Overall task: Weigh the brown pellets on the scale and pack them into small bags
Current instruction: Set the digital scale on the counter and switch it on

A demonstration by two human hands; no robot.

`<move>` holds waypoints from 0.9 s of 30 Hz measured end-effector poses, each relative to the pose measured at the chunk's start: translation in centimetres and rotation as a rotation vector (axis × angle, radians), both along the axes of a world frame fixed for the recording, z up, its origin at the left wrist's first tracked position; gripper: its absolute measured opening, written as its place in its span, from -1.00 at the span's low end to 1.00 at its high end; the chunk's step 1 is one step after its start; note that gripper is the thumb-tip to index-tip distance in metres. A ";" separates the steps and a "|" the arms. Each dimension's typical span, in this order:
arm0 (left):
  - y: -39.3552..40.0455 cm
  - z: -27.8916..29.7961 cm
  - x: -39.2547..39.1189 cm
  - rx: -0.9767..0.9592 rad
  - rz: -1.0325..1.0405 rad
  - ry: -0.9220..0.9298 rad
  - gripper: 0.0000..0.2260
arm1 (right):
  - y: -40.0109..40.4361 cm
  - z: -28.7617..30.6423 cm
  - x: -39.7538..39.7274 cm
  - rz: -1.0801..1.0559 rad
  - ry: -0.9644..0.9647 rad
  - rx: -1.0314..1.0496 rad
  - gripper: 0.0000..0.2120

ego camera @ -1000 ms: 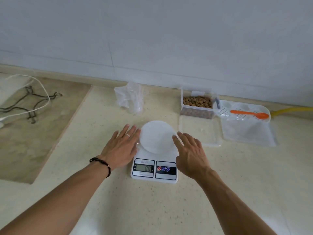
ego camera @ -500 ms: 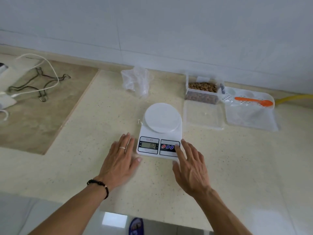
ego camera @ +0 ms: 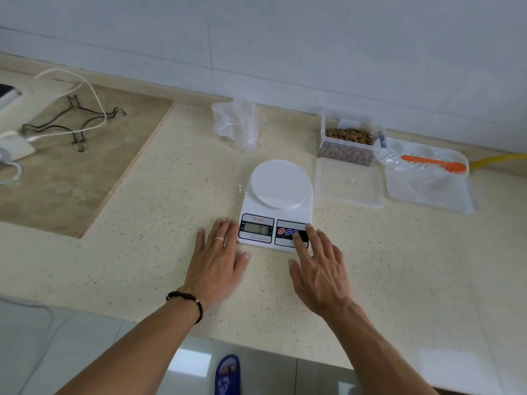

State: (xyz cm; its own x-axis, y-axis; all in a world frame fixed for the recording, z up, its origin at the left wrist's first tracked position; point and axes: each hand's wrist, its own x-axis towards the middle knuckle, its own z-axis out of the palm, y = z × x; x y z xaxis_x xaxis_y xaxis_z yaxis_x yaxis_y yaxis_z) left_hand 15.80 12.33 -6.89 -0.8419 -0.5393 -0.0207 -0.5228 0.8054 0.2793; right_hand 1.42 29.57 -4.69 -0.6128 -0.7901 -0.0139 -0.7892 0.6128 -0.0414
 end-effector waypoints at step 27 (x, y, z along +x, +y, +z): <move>-1.7 5.6 -3.1 -0.190 -0.149 0.020 -0.44 | 0.1 4.3 -3.6 -0.088 0.021 -0.053 -0.47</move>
State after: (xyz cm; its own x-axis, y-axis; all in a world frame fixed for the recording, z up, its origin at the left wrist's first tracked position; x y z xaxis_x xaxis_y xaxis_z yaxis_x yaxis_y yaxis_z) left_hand 12.72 10.64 -1.28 -0.9116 -0.4019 0.0864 -0.3904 0.9122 0.1245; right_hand -2.21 29.65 -0.41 -0.6792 -0.7328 0.0404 -0.7337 0.6768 -0.0596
